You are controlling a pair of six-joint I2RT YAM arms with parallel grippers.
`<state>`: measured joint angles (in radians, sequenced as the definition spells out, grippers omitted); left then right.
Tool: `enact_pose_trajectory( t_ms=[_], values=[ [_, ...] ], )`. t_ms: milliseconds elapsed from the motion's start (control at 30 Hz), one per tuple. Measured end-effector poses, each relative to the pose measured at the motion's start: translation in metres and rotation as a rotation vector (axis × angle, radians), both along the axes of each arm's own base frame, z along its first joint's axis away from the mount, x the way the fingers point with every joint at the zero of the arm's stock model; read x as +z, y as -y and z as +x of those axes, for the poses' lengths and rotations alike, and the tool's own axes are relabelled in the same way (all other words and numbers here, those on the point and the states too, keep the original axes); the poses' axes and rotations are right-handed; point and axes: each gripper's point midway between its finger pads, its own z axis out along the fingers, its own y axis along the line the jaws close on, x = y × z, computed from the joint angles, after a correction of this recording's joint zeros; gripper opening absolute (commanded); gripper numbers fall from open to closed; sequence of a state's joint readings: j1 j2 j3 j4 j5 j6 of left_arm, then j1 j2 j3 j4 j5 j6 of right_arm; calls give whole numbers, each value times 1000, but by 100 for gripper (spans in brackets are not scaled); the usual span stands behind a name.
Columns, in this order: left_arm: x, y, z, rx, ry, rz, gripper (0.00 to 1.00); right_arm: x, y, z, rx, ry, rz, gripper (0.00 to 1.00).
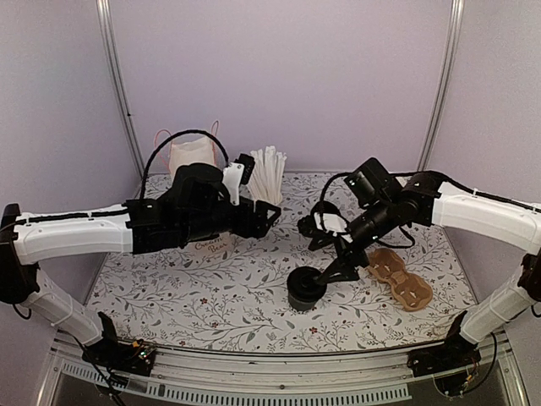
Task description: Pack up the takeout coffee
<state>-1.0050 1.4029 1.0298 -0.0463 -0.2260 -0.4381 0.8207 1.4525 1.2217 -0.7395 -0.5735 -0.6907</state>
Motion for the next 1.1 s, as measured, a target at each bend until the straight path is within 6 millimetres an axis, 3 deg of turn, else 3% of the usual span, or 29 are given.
enact_pose_trajectory(
  t_ms=[100,233,333,500,767,1100],
  values=[
    [43,5,14,12,75,-29,82,-17,-12,-18,72,42,-53,91],
    [73,-5,23,33,129,-59,82,-40,-20,-22,110,52,-116,92],
    [75,-16,23,43,132,-73,82,-51,-23,-14,102,67,-146,92],
    [61,-32,13,35,94,-91,82,-50,-32,-3,90,97,-150,92],
    [58,-46,10,44,69,-115,80,-65,-34,-2,93,79,-187,91],
    [71,-70,7,83,83,-157,78,-69,-38,1,80,56,-203,74]
  ],
)
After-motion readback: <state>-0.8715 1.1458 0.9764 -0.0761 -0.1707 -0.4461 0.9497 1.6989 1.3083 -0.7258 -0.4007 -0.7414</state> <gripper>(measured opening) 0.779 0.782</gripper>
